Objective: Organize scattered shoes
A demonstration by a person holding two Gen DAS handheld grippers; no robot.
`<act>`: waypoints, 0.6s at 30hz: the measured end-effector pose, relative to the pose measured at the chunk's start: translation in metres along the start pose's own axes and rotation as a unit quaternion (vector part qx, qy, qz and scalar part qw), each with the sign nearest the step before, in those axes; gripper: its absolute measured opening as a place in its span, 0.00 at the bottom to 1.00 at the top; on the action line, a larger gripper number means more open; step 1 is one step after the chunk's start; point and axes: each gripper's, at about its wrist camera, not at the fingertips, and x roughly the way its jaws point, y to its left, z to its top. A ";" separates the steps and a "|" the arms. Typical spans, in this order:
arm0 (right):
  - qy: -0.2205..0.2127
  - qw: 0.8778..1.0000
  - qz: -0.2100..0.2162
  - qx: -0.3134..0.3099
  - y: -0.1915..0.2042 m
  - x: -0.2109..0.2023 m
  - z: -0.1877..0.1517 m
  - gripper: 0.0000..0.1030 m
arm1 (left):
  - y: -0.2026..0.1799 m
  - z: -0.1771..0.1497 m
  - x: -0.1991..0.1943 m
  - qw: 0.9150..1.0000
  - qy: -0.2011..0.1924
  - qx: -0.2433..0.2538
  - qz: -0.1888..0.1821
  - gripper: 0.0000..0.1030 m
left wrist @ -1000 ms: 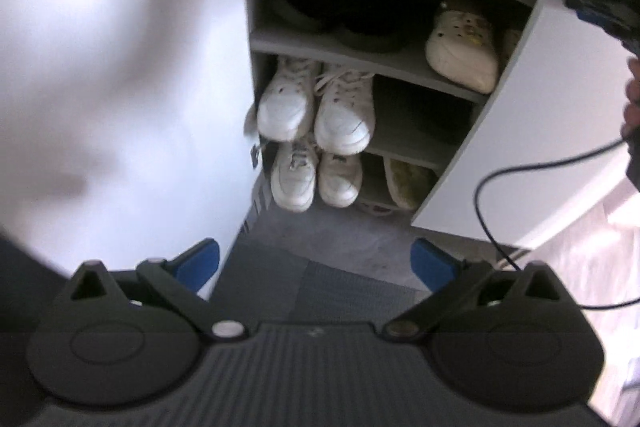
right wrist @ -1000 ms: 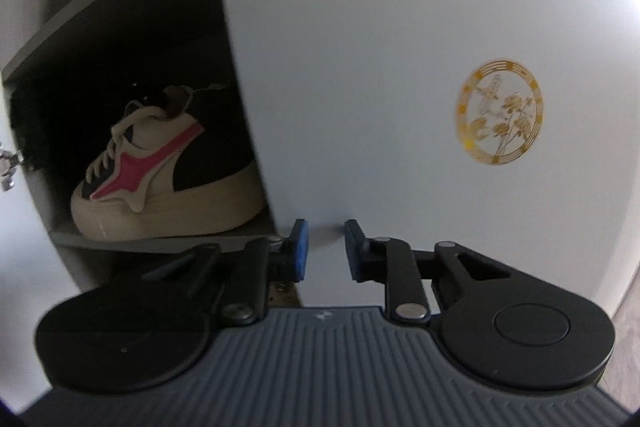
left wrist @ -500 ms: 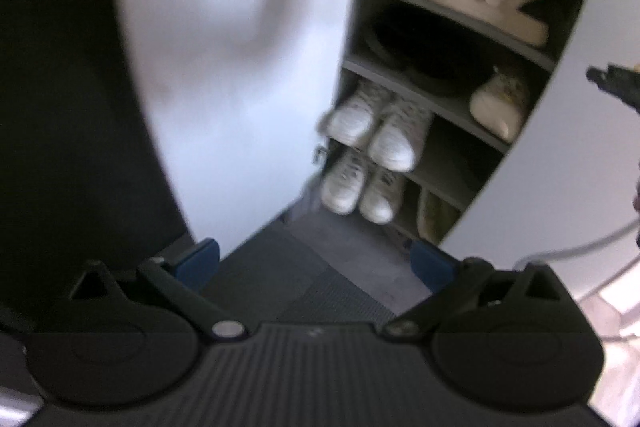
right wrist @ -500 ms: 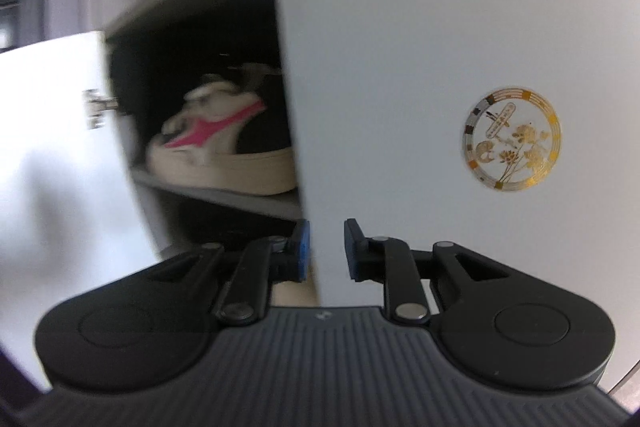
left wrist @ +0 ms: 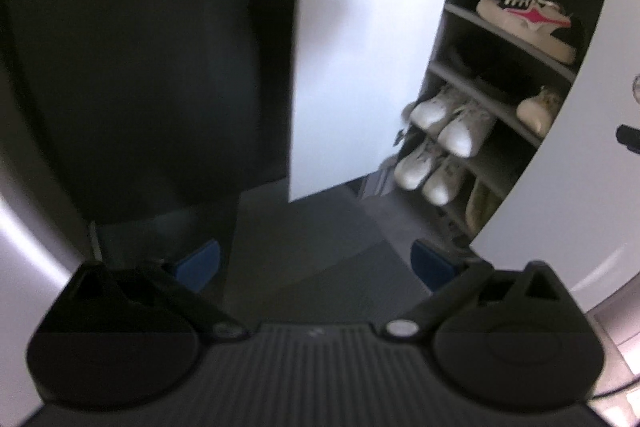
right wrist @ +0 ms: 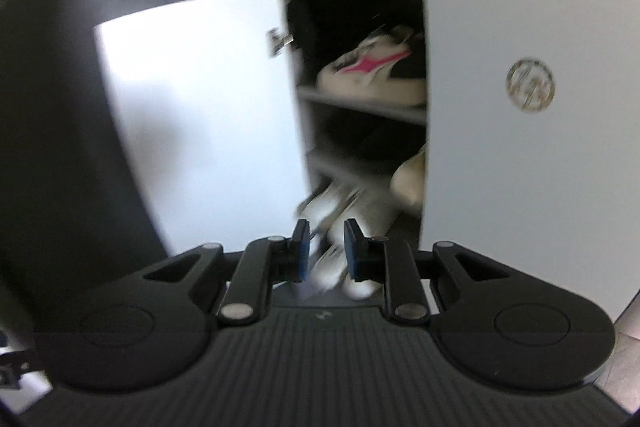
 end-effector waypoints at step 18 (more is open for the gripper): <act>0.074 0.960 0.265 -0.060 -0.048 -0.133 -0.114 0.22 | -0.091 -0.214 -0.188 0.973 0.002 -0.156 0.169 1.00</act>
